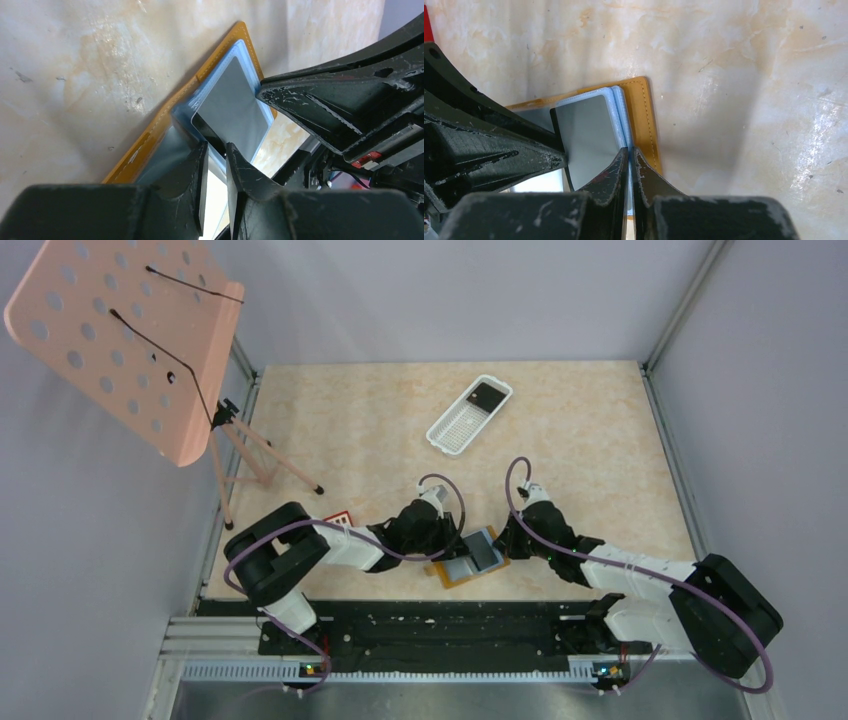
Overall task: Take the credit cards out of the card holder
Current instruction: Remove the credit card from the card holder.
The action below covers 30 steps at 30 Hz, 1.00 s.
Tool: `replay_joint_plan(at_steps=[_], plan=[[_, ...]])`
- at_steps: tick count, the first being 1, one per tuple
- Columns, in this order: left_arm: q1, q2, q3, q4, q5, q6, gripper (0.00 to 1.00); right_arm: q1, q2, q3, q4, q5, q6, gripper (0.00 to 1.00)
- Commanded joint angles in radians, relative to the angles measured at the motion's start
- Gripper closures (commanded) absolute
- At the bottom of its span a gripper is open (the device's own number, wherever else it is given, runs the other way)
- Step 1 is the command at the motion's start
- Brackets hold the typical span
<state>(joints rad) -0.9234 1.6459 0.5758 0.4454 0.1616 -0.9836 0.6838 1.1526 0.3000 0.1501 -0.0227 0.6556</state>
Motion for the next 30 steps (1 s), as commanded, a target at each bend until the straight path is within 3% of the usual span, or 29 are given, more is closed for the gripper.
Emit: replay_joint_plan(at_steps=[1, 9, 18, 30], plan=[[-0.011, 0.02, -0.003, 0.134, 0.063, -0.043, 0.74, -0.007, 0.004, -0.035, -0.022, -0.012, 0.004, 0.98], [-0.011, 0.018, -0.019, 0.137, 0.029, -0.062, 0.68, -0.007, 0.0, -0.038, -0.023, -0.008, 0.005, 0.98], [-0.011, 0.022, -0.042, 0.192, -0.017, -0.086, 0.76, -0.007, -0.007, -0.049, -0.016, -0.009, 0.019, 0.98], [-0.011, 0.029, -0.082, 0.329, -0.043, -0.128, 0.77, -0.007, -0.045, -0.094, 0.028, -0.024, 0.096, 1.0]])
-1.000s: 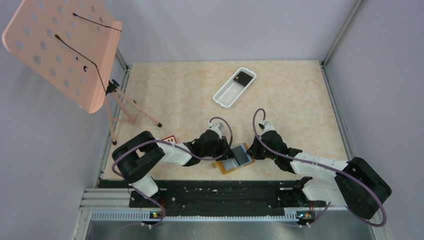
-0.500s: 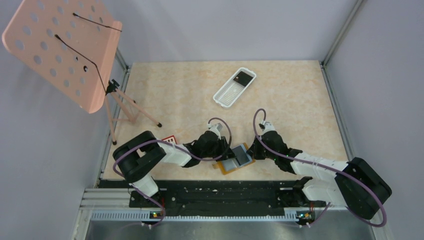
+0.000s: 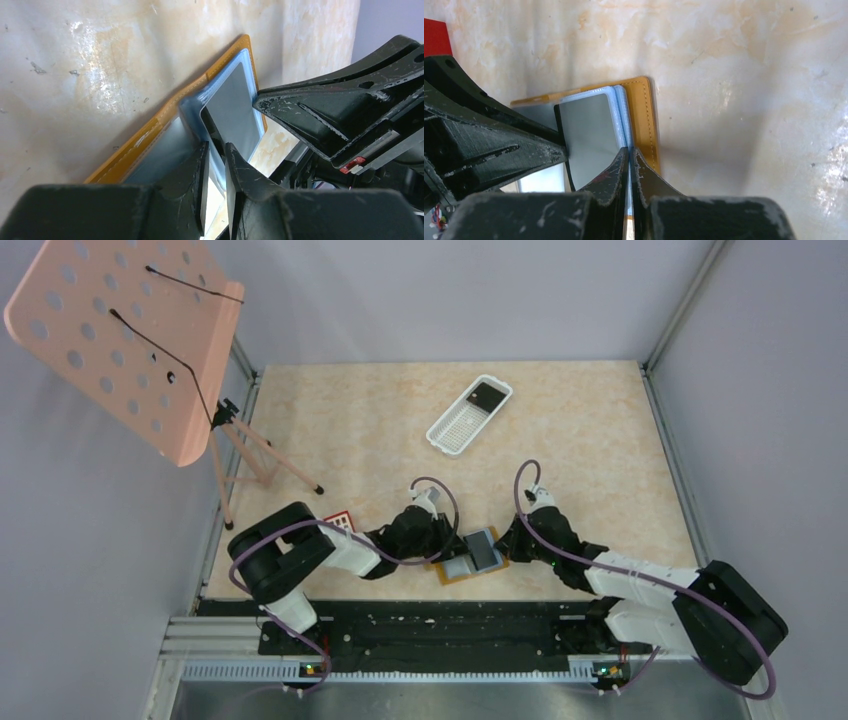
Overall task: Take the credit cards out of the card holder
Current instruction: Remove the credit card from the card holder.
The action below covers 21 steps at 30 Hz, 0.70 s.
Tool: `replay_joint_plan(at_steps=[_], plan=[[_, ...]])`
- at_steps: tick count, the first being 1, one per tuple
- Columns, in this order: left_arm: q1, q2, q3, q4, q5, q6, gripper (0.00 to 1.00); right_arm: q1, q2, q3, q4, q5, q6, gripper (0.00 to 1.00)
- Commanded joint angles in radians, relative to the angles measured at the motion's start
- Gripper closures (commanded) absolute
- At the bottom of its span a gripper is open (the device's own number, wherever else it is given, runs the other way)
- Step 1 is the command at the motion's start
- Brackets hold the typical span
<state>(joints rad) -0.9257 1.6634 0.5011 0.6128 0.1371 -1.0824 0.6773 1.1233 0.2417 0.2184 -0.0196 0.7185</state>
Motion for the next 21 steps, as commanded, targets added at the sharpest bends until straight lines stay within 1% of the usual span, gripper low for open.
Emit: replay_joint_plan(at_steps=[1, 3, 5, 9, 10, 21], plan=[[-0.009, 0.016, -0.006, 0.172, -0.015, -0.03, 0.77, -0.001, -0.02, -0.037, -0.04, -0.027, 0.035, 1.0], [-0.009, 0.024, -0.004, 0.191, -0.006, -0.032, 0.79, -0.001, -0.025, -0.041, -0.037, -0.027, 0.04, 1.0], [-0.009, 0.033, -0.007, 0.211, 0.001, -0.039, 0.83, -0.001, -0.02, -0.047, -0.028, -0.028, 0.044, 1.0], [-0.008, 0.043, -0.021, 0.25, 0.003, -0.054, 0.98, -0.001, -0.008, -0.053, -0.021, -0.013, 0.055, 1.0], [-0.007, 0.044, -0.027, 0.255, 0.001, -0.054, 1.0, -0.001, -0.007, -0.054, -0.022, -0.005, 0.058, 1.0], [0.027, 0.03, -0.102, 0.271, 0.012, -0.061, 1.0, -0.044, -0.016, -0.079, -0.028, 0.045, 0.065, 1.0]])
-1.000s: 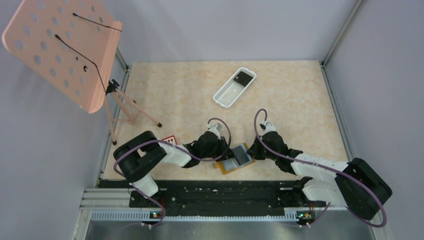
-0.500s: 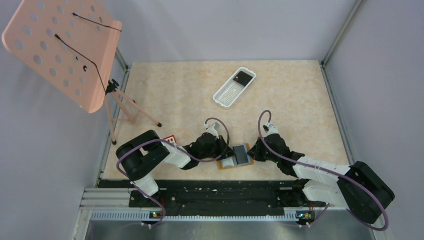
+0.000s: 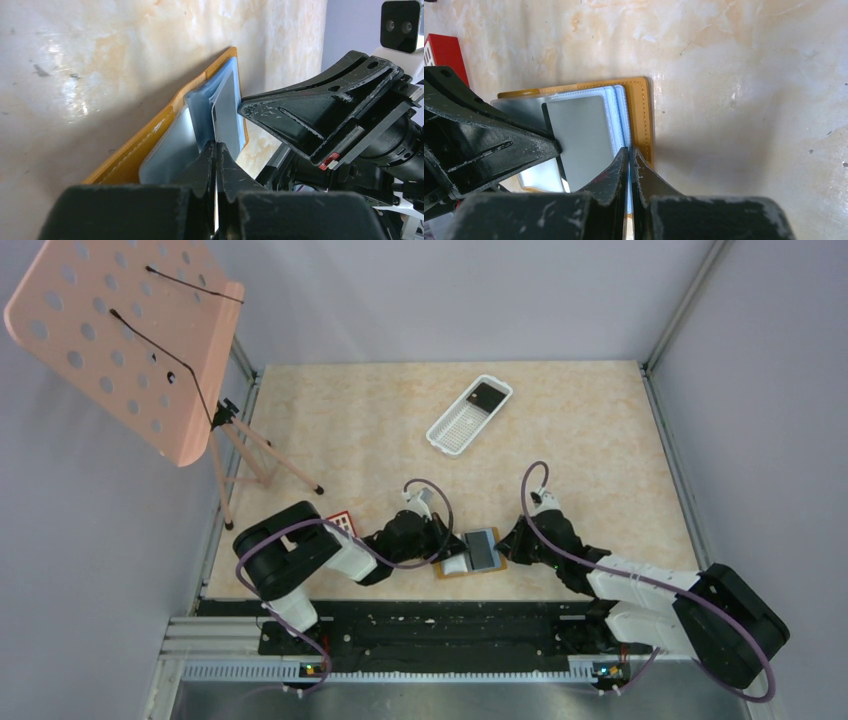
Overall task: Take the credit cards out of the card holder
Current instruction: Remove the credit card from the card holder.
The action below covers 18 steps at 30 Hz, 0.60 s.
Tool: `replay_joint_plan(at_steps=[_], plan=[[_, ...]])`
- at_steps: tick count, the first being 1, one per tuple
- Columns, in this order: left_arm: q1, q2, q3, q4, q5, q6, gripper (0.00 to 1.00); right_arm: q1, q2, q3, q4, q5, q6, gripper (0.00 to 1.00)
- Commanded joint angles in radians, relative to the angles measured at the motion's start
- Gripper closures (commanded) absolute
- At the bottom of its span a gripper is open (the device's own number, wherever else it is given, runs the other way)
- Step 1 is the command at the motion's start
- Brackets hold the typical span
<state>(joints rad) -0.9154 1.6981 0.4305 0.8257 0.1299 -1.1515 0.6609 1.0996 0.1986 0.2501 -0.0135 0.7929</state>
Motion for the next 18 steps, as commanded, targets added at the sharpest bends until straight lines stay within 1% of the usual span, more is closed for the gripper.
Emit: replay_joint_plan(at_steps=[1, 11, 15, 18], plan=[[0.019, -0.005, -0.036, 0.055, 0.024, 0.011, 1.0, -0.029, 0.009, -0.037, -0.06, 0.038, -0.011, 1.0], [0.05, 0.003, -0.03, 0.05, 0.113, 0.056, 1.0, -0.032, 0.021, -0.03, -0.052, 0.033, -0.023, 1.0], [0.053, 0.0, -0.012, 0.014, 0.129, 0.072, 1.0, -0.032, 0.014, -0.022, -0.042, 0.018, -0.041, 1.0], [0.055, 0.0, -0.005, 0.019, 0.151, 0.083, 1.0, -0.031, 0.008, 0.003, -0.074, -0.011, -0.046, 1.0]])
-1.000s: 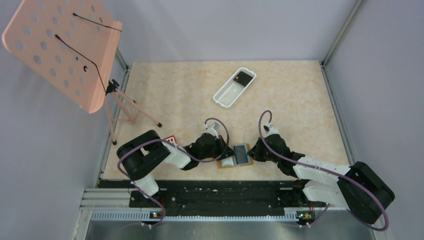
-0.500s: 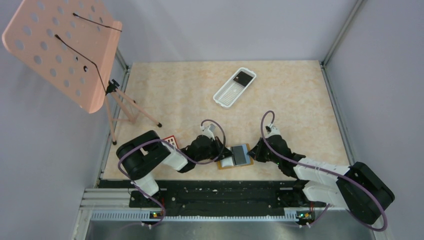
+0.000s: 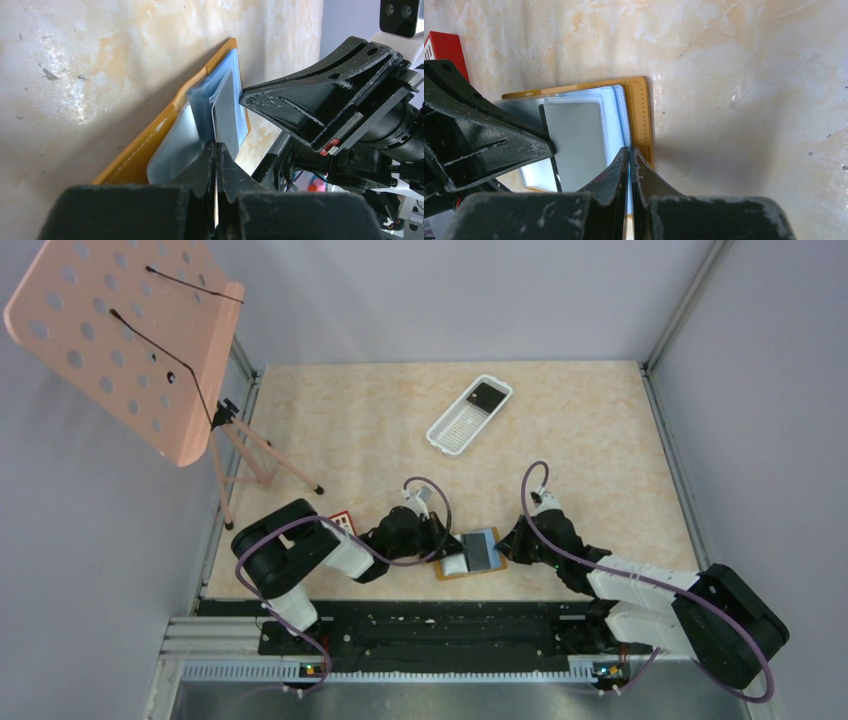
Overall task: Take the credit cards out of the card holder
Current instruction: Remove the credit card from the card holder.
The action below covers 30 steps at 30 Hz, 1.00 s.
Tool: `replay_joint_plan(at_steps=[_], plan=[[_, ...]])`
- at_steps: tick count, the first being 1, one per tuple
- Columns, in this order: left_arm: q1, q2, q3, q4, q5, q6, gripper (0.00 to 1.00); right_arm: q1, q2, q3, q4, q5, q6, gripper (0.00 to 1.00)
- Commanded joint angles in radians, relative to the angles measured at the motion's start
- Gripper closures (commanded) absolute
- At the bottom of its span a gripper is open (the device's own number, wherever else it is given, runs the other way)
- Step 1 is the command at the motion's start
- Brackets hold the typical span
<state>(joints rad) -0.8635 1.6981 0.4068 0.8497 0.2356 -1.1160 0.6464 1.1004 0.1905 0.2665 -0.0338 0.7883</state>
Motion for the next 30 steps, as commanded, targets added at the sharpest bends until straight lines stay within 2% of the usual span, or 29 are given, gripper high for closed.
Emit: replay_joint_plan(at_steps=[1, 6, 9, 10, 12, 20, 23, 30], plan=[[0.003, -0.003, 0.02, -0.002, 0.05, 0.051, 1.0, -0.017, 0.006, 0.018, -0.1, 0.008, -0.044, 1.0], [0.004, -0.019, 0.042, -0.071, 0.047, 0.069, 1.0, -0.017, -0.011, 0.024, -0.112, 0.007, -0.041, 1.0], [0.004, -0.015, 0.056, -0.097, 0.056, 0.07, 0.89, -0.017, -0.013, 0.026, -0.111, 0.0, -0.038, 1.0], [0.004, -0.013, 0.054, -0.093, 0.057, 0.067, 0.89, -0.017, -0.013, 0.025, -0.109, -0.002, -0.038, 1.0], [0.004, -0.012, 0.048, -0.076, 0.057, 0.062, 1.0, -0.018, -0.014, 0.023, -0.107, -0.003, -0.038, 1.0], [0.012, -0.021, -0.003, 0.003, 0.032, 0.036, 1.0, -0.017, -0.009, 0.018, -0.102, 0.0, -0.036, 1.0], [0.02, -0.013, -0.01, 0.052, 0.071, 0.044, 1.0, -0.018, -0.01, 0.015, -0.102, 0.002, -0.037, 1.0], [0.043, -0.012, -0.019, 0.053, 0.093, 0.036, 1.0, -0.017, -0.013, 0.016, -0.104, 0.002, -0.039, 1.0]])
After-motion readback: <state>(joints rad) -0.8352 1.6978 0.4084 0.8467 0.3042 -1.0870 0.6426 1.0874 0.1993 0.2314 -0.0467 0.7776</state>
